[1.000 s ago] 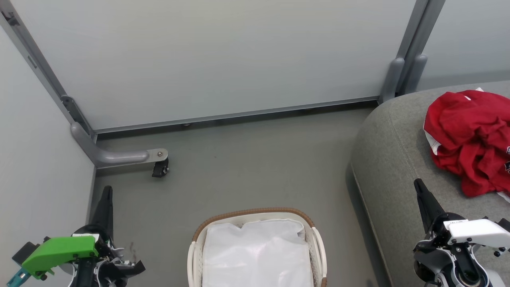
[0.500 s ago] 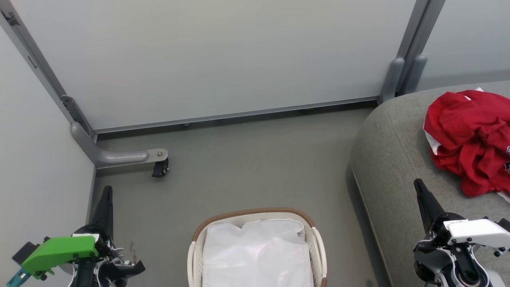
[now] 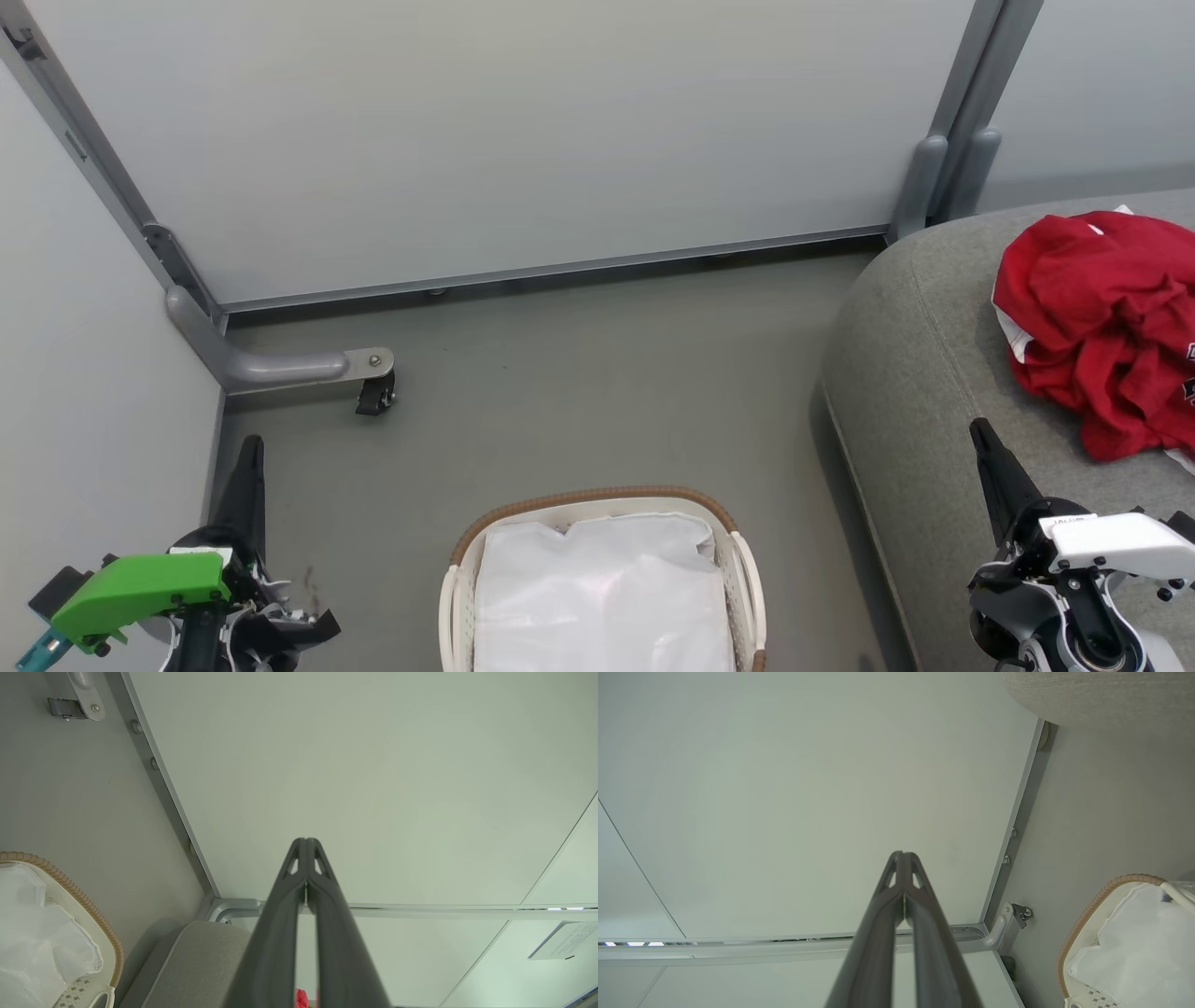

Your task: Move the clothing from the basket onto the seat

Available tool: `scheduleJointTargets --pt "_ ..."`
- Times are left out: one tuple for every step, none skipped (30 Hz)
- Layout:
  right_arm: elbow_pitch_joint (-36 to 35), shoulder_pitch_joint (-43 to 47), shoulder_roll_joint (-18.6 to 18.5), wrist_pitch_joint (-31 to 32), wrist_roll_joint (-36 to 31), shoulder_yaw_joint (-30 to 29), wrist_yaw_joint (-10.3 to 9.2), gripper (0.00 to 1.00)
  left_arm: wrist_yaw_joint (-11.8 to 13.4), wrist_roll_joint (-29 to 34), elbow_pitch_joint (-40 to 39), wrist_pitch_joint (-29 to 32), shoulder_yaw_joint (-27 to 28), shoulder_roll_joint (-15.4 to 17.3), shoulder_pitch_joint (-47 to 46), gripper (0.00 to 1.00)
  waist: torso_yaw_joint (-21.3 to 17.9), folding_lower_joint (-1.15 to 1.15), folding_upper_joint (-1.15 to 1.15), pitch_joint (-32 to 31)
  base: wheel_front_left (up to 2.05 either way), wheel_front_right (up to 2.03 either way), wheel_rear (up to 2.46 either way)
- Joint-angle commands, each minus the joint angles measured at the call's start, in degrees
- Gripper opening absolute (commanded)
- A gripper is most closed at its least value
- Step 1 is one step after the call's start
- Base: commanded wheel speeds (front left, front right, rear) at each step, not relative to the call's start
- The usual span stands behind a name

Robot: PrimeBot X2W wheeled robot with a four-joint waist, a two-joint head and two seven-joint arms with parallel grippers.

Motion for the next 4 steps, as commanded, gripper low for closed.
scheduleJointTargets --pt "-0.2 -0.4 -0.4 0.1 0.2 -0.1 -0.02 0.00 -0.4 -0.2 -0.1 0.3 0.1 0.3 -0.6 0.00 0.0 0.00 0.00 0.0 0.00 0.00 0.00" --pt "-0.2 -0.4 -0.4 0.1 0.2 -0.1 -0.02 0.00 -0.4 -0.2 -0.1 0.3 0.1 0.3 -0.6 0.00 0.0 0.00 0.00 0.0 0.00 0.00 0.00" --pt "-0.2 -0.4 -0.4 0.1 0.2 -0.1 -0.02 0.00 -0.4 -0.2 -0.1 0.3 0.1 0.3 -0.6 0.00 0.0 0.00 0.00 0.0 0.00 0.00 0.00" --pt "-0.2 -0.4 -0.4 0.1 0.2 -0.1 -0.02 0.00 -0.4 -0.2 -0.1 0.3 0.1 0.3 -0.6 0.00 0.0 0.00 0.00 0.0 0.00 0.00 0.00"
